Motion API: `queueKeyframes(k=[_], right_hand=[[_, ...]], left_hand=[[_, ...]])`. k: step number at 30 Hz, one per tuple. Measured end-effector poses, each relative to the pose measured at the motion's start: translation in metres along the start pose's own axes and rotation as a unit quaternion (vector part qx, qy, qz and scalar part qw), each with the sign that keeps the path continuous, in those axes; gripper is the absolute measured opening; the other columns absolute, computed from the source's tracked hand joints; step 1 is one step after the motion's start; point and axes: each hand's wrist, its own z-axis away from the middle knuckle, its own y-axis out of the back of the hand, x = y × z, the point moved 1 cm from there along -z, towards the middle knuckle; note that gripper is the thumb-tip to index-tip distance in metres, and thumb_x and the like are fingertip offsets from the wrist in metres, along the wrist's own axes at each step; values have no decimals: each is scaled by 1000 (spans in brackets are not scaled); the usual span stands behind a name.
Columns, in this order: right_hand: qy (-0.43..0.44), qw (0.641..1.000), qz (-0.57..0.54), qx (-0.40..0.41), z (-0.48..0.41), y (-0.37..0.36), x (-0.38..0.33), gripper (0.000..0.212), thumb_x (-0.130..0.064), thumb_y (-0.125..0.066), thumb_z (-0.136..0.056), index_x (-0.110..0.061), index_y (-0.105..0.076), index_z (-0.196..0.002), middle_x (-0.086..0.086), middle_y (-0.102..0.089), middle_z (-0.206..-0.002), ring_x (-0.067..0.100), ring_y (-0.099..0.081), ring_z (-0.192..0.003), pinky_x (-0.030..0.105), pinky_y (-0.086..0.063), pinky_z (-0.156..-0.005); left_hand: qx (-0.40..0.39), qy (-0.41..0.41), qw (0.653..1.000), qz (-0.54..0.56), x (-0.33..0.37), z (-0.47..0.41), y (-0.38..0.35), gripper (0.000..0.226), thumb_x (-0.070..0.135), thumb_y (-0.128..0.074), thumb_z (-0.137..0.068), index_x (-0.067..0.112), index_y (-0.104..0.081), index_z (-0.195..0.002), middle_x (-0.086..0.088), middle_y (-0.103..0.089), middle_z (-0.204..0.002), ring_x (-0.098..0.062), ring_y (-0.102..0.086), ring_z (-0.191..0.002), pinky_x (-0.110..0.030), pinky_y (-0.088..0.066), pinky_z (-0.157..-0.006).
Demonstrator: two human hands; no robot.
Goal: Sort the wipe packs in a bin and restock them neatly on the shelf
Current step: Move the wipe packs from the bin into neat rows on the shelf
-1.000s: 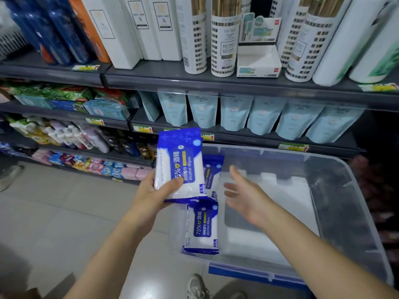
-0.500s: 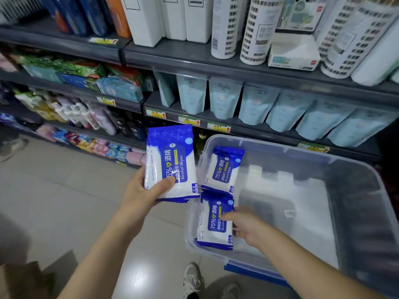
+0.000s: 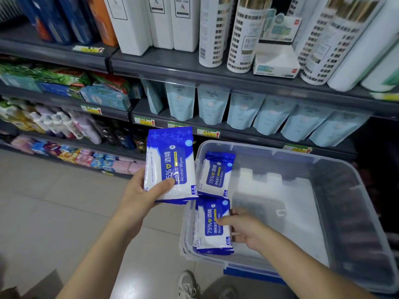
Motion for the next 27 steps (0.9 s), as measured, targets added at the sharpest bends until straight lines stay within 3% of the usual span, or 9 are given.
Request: queueKeyframes(k=[4, 8, 11, 13, 15, 17, 19, 22, 27], right_hand=[[0, 1000, 6, 0, 19, 37, 0, 33, -9, -71, -79, -9, -59, -110, 8, -73, -97, 21, -69, -88, 31, -53, -66], [20, 998, -35, 56, 41, 84, 6, 27, -7, -68, -82, -5, -61, -107, 10, -74, -93, 24, -69, -89, 36, -55, -74], [50, 988, -89, 112, 62, 115, 15, 18, -5, -62, -85, -2, -63, -103, 13, -74, -91, 25, -68, -84, 39, -55, -80], [91, 973, -153, 145, 81, 131, 22, 16, -3, -59, -87, -3, -64, -102, 12, -73, -92, 24, -67, -81, 34, -56, -71], [140, 951, -209, 179, 103, 145, 33, 17, -2, -57, -87, -6, -64, -102, 10, -73, -89, 21, -67, -76, 30, -55, -63], [179, 925, -259, 211, 126, 157, 47, 19, 0, -57, -86, -6, -64, -102, 10, -74, -88, 21, -67, -73, 32, -53, -66], [202, 906, -290, 234, 150, 165, 65, 18, 0, -57, -86, -7, -64, -101, 9, -74, -87, 20, -67, -69, 33, -51, -66], [223, 876, -330, 272, 189, 174, 97, 15, 0, -56, -87, -9, -65, -96, 8, -74, -86, 20, -68, -70, 31, -53, -64], [223, 840, -373, 326, 256, 188, 175, 18, -10, -61, -87, -8, -62, -104, 16, -73, -95, 33, -59, -84, 47, -41, -78]], left_hand=[[-31, -4, 999, -2, 6, -10, -12, 70, 41, -79, -46, 22, -58, -110, 6, -74, -97, -11, -71, -84, -21, -56, -63], [-79, -7, 997, -19, 10, -22, -41, 53, 24, -85, -63, 25, -58, -108, 7, -73, -97, -10, -71, -84, -22, -56, -62], [-138, -8, 990, -42, 12, -26, -76, 38, 16, -74, -76, 23, -59, -110, 4, -74, -98, -15, -72, -85, -27, -57, -67], [-185, -4, 981, -61, 10, -26, -101, 41, 19, -75, -73, 24, -59, -111, 3, -74, -99, -17, -72, -86, -30, -56, -70], [-217, -2, 972, -90, 6, -20, -128, 60, 32, -86, -59, 27, -59, -112, 6, -73, -100, -15, -71, -87, -34, -55, -75], [-245, -6, 962, -119, 1, -11, -153, 74, 45, -87, -48, 29, -58, -114, 11, -73, -99, -11, -71, -87, -34, -54, -75], [-278, -12, 951, -138, -1, 3, -178, 77, 44, -90, -47, 28, -58, -114, 13, -73, -97, -7, -70, -84, -29, -53, -70], [-331, -13, 932, -150, -6, 32, -212, 62, 27, -89, -59, 26, -58, -113, 9, -73, -96, -7, -71, -81, -27, -54, -67], [-404, -30, 902, -149, -21, 109, -258, 37, 10, -76, -76, 22, -60, -106, 8, -74, -91, -9, -71, -78, -19, -54, -59]])
